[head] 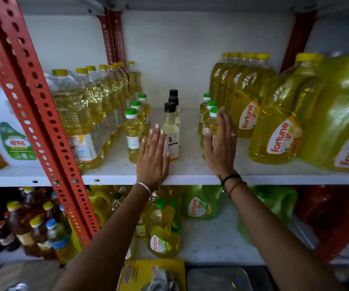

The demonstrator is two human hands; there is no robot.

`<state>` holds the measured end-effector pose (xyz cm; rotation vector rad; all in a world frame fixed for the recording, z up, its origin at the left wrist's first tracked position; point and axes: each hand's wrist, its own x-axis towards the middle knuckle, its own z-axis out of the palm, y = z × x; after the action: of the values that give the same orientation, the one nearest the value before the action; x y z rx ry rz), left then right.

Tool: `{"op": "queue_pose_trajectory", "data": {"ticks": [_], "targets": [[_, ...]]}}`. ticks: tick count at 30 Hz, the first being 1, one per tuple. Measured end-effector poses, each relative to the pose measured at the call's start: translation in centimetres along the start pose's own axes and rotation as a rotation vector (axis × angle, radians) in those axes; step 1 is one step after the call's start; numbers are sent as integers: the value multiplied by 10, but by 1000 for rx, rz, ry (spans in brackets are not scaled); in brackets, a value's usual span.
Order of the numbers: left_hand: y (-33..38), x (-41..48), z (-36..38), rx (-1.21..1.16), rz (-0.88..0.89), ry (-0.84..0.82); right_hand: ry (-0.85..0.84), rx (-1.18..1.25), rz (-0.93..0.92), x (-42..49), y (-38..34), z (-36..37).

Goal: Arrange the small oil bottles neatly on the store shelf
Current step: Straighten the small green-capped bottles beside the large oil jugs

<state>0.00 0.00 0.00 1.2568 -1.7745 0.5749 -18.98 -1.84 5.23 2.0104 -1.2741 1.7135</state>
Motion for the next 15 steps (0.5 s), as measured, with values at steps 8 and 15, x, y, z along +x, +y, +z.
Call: {"op": "queue_pose_trajectory", "data": {"ticks": [8, 15], "targets": [[-5, -3, 4, 80, -23, -66, -112, 331, 280, 33, 23, 0], [-3, -5, 4, 95, -38, -87, -151, 395, 373, 49, 37, 0]]}}
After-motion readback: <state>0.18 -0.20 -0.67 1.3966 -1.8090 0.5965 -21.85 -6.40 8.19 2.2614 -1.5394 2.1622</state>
